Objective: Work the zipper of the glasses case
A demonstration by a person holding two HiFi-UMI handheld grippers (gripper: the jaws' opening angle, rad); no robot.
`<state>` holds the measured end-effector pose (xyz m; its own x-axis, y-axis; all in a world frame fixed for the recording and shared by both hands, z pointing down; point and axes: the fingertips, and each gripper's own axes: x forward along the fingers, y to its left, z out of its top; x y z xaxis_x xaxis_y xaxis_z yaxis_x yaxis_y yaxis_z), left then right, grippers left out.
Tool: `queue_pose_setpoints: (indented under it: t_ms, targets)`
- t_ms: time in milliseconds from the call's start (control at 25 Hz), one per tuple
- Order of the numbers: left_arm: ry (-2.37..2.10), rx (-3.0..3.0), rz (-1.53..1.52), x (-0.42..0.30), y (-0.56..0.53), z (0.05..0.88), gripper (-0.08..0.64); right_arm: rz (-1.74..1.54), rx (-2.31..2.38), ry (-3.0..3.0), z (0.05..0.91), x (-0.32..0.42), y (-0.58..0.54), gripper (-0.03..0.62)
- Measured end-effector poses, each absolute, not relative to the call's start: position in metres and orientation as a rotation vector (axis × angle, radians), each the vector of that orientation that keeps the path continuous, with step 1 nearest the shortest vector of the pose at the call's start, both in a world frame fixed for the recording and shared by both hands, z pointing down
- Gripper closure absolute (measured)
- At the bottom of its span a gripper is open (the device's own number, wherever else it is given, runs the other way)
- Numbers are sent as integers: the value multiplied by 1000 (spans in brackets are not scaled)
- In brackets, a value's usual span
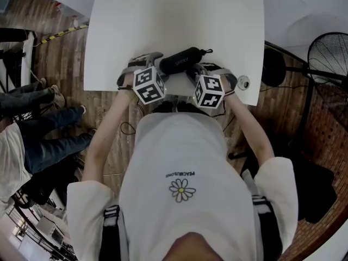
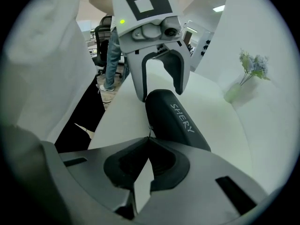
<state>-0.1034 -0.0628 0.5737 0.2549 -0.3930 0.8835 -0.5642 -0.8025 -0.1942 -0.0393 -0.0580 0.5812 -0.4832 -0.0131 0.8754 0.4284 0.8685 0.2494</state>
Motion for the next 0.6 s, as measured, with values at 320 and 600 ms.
queue_pose_setpoints:
  t_ms: [320,600]
  targets:
    - [-701,2342,1512,-104,-52,586,261,-670,-329,-1935,584,-37,-70,584]
    - [-805,2261,1460,-92,-55,586,327,-563,-222,-1990,578,-36,-67,584]
